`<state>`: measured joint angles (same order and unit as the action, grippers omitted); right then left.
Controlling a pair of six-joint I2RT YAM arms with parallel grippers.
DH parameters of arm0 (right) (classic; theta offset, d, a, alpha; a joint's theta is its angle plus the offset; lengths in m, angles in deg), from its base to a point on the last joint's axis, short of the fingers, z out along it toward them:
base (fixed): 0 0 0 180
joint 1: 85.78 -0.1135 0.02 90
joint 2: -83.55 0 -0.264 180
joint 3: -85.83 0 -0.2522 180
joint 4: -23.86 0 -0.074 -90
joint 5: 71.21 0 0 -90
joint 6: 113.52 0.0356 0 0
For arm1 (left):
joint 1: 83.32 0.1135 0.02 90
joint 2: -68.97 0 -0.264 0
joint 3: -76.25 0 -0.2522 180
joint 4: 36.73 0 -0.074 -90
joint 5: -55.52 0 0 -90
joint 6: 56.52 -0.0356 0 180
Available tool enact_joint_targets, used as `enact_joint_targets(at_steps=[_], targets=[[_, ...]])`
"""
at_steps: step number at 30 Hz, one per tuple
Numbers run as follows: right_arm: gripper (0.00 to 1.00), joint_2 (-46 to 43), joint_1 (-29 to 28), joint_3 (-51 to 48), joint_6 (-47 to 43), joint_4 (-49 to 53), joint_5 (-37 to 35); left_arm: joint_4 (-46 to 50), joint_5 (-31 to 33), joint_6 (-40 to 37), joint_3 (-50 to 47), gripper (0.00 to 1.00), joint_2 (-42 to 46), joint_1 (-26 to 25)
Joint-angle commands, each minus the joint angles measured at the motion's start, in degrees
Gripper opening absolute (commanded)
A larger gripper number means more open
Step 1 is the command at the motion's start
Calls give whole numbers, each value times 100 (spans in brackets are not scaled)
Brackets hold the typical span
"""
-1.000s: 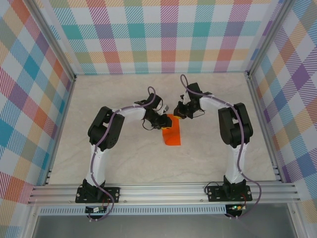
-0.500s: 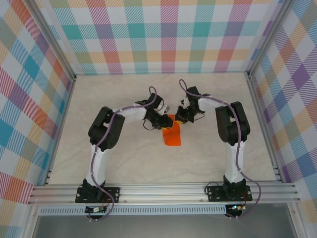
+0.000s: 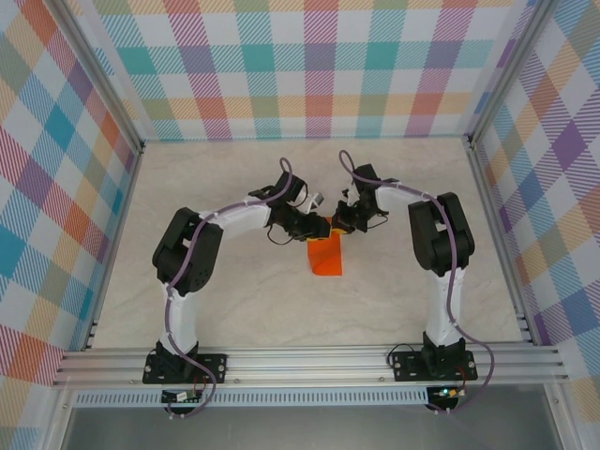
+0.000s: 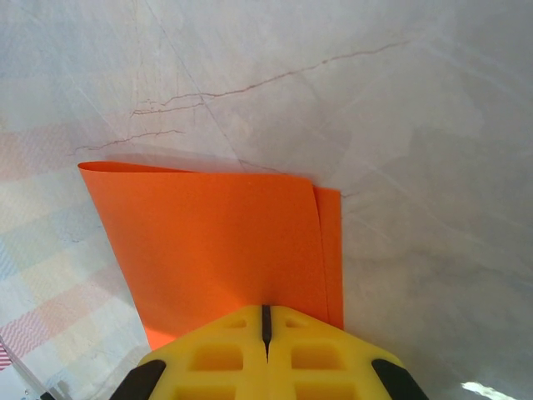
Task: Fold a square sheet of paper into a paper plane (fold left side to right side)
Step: First fold the square sheet of paper in half at the center of the table.
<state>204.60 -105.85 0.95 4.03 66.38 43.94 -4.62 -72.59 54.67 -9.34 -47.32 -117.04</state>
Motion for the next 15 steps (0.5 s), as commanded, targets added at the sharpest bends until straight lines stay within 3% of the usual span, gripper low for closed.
enact_joint_targets(at_steps=[1,15], targets=[[3,53,-14,-182,-113,296,-213,-108,-213,-76,-233,32,6,-140],[3,80,-15,-173,-155,445,-370,-61,-259,-289,-709,29,-109,-327]])
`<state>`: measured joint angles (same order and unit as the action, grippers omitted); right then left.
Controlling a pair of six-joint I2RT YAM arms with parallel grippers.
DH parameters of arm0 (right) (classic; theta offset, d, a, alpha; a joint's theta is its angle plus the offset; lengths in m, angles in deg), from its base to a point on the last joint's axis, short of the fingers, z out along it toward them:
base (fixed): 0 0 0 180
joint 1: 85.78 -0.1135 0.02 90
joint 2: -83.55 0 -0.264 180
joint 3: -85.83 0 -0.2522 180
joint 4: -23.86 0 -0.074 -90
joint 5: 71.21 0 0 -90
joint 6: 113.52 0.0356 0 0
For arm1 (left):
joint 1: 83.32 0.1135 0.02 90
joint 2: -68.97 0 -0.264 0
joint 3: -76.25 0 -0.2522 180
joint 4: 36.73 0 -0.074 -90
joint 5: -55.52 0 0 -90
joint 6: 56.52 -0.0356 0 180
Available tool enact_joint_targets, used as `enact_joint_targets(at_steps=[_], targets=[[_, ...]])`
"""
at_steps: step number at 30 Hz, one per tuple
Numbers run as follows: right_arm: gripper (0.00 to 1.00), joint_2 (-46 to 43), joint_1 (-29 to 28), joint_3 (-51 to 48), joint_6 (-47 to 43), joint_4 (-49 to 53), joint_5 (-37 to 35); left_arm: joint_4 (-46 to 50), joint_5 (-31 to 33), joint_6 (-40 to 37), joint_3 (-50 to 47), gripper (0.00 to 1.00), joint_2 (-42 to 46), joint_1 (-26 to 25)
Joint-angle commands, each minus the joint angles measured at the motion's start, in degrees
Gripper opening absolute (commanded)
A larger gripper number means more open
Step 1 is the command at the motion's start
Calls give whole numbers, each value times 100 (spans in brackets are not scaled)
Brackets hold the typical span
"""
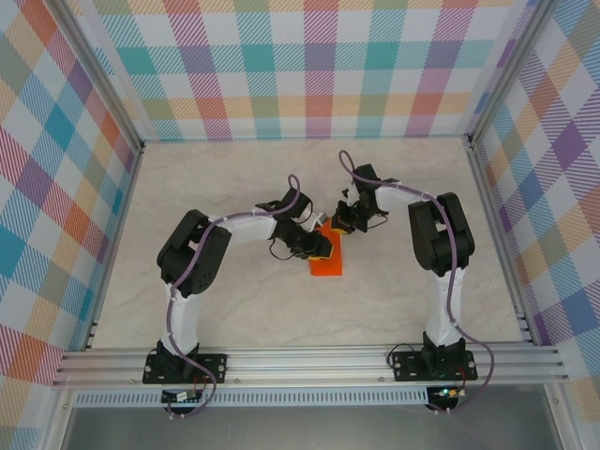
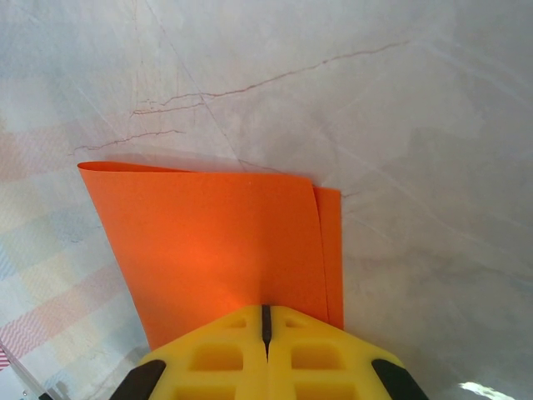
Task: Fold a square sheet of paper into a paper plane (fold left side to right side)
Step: First fold the square sheet of paper in half at the center of the table.
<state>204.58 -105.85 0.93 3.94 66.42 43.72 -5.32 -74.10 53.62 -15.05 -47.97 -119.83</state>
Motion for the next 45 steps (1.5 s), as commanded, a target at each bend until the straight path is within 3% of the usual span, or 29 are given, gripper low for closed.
enact_joint_targets(at_steps=[1,21,37,45], targets=[[3,75,-22,-163,-145,444,-355,38,-91,-212,-183,29,-21,-44],[3,166,-23,17,-246,690,-524,-27,-190,-246,-814,28,290,-49],[3,280,-23,136,-251,729,-487,-54,-262,-212,-1832,28,1158,-49],[3,219,-29,84,-268,654,-419,141,-386,-81,-1135,28,1605,250]])
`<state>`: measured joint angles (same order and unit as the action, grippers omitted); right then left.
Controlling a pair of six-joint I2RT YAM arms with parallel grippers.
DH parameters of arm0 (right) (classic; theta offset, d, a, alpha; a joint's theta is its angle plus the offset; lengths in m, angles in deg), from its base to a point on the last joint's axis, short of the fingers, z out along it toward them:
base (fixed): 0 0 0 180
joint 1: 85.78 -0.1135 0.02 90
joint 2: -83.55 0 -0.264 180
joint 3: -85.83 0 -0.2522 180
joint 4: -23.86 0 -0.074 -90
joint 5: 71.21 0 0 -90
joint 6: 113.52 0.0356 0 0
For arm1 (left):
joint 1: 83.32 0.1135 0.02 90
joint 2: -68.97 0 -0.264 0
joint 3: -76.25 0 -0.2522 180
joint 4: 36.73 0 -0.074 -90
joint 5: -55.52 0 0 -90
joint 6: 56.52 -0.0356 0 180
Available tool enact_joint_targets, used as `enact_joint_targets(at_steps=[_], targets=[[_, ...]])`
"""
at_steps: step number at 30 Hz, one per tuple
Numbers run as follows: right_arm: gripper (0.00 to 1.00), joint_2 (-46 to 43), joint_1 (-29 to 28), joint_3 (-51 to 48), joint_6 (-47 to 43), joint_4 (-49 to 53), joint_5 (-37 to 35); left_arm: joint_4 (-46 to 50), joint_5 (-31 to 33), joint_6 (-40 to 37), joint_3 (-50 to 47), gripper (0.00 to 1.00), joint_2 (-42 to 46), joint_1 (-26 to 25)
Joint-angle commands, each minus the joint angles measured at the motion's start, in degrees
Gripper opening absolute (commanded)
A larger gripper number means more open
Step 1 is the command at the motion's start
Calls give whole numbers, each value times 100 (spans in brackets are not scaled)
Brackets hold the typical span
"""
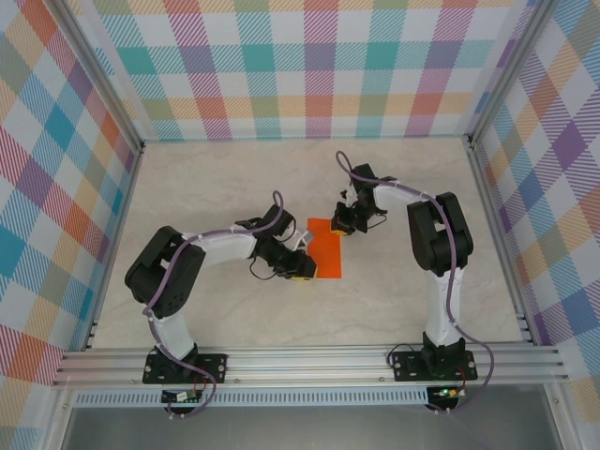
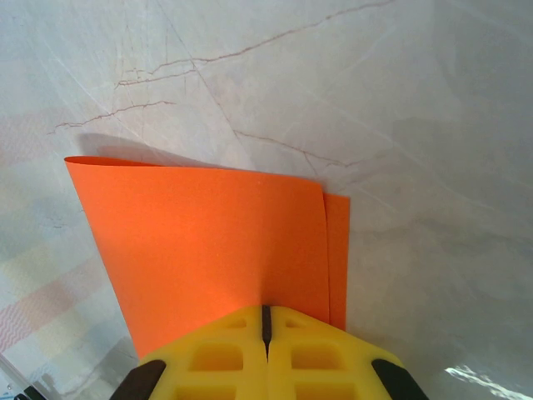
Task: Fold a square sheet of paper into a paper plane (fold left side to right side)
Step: First fold the square sheet of paper in half at the center of the table.
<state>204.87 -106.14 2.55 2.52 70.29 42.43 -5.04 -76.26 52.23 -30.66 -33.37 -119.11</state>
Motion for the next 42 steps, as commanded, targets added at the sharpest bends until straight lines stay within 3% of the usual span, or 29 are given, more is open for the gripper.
enact_joint_targets(at_steps=[1,7,14,23,34,36,42], targets=[[3,191,5,-74,-119,267,-281,123,-181,57,585,28,17,225],[3,177,4,-65,-127,285,-307,-97,-182,172,1365,25,-1023,301],[3,173,-3,-103,-117,262,-301,-150,106,139,1308,24,-1442,301],[3,189,-3,-101,-134,275,-334,-157,282,34,448,24,-1146,192],[4,79,-3,-131,-143,80,-130,-104,284,65,-545,25,-25,-174],[7,-56,-3,-52,-164,17,35,-83,334,102,-575,25,301,-167],[34,-926,6,219,-376,196,9,314,845,396,-99,31,953,109]])
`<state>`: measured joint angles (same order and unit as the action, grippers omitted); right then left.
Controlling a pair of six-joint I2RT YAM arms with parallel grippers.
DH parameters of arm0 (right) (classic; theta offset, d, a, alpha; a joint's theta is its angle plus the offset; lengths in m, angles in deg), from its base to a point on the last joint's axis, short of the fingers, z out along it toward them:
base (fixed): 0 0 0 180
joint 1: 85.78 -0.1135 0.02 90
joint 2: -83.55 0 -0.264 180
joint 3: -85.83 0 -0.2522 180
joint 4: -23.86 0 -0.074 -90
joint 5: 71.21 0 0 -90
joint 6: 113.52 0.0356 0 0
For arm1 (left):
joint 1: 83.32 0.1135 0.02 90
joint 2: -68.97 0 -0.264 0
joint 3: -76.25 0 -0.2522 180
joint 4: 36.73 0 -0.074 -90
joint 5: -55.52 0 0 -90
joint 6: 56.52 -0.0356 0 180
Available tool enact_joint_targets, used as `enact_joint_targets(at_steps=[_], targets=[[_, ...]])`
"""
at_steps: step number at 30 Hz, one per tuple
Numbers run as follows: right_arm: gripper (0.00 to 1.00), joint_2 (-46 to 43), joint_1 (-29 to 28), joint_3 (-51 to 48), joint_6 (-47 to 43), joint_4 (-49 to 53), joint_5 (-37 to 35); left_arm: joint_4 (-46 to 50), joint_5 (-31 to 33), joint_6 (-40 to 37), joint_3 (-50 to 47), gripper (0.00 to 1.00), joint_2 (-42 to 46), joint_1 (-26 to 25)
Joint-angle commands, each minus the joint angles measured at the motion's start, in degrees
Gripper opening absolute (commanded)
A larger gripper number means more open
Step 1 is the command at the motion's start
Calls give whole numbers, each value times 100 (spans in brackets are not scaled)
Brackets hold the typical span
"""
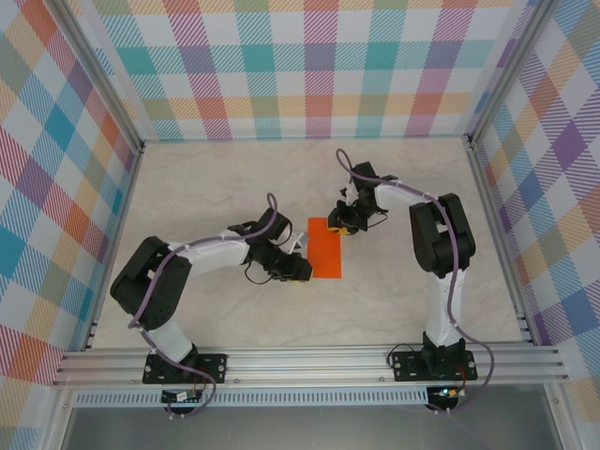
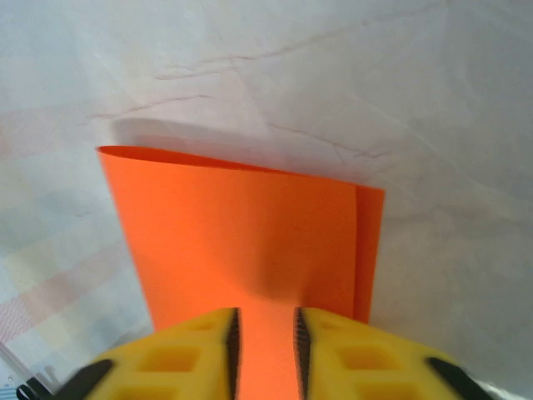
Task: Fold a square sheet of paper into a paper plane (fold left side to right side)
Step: First fold the square sheet of paper in half at the center of the table, then fold the triangle a second time at the center of the table.
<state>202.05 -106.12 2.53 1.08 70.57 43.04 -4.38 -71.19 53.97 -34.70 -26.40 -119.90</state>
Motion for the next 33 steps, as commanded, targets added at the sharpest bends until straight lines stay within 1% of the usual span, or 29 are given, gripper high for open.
enact_joint_targets(at_steps=[1,4,7,10,14,18,20,23,27,33], targets=[[39,-824,4,205,-313,280,-188,305,454,374,405,33,220,292],[47,-1310,12,-65,-488,551,-627,8,338,819,611,35,-112,578],[53,-1835,21,-636,-502,522,-760,-212,178,977,992,34,-675,656],[58,-2169,21,-1188,-427,360,-567,-217,142,979,1487,33,-1200,669],[59,-2353,21,-1760,-244,-38,-233,-218,223,965,2008,29,-1805,756],[58,-2310,21,-2071,-51,-359,21,-222,470,979,2274,24,-2186,939],[58,-2256,21,-2131,4,-446,60,-460,328,1056,2354,24,-2332,1031],[59,-2128,13,-2141,90,-589,157,-571,223,1117,2458,24,-2522,1056],[59,-1844,-1,-2007,214,-711,308,-611,128,1150,2499,24,-2644,1058],[59,-1355,4,-1642,316,-843,432,-637,138,1150,2406,24,-2567,1056]])
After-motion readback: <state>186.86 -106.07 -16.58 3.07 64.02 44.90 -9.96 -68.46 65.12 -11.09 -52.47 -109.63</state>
